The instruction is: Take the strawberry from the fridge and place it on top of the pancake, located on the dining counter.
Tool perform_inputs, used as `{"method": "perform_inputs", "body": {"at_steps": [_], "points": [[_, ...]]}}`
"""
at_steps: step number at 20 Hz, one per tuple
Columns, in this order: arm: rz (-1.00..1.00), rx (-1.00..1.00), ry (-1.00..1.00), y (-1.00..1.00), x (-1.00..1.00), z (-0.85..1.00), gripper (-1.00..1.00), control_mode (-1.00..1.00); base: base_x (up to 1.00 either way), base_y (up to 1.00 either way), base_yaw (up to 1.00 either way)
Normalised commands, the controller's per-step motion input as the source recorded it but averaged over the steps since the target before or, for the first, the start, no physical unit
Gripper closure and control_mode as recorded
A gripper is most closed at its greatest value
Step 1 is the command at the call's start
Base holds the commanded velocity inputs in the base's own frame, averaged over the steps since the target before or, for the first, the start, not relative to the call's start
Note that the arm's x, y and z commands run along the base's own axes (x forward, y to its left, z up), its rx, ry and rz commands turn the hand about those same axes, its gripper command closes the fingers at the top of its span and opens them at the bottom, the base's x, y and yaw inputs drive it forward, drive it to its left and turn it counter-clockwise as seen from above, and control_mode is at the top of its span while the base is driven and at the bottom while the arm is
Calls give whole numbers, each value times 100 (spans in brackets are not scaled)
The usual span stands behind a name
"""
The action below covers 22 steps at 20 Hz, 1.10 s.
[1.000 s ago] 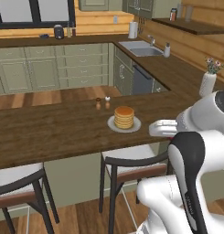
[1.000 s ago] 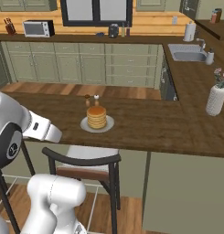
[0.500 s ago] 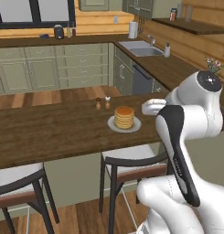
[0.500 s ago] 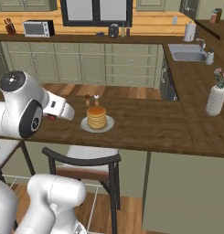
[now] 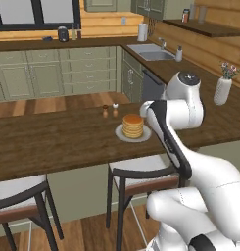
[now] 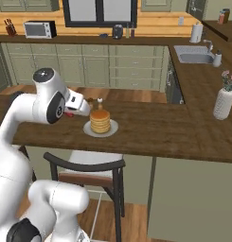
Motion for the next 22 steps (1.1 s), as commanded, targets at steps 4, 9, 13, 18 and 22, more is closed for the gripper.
{"method": "perform_inputs", "body": {"at_steps": [4,9,13,18,22], "points": [[0,-3,-10,0,100,-48,100,-100,0,0,0],[1,-3,-9,0,99,-20,100,-100,0,0,0],[1,0,6,-11,71,-18,100,-100,0,0,0],[0,1,23,-20,51,-8,100,-100,0,0,0],[0,0,12,1,99,-17,100,-100,0,0,0]]}}
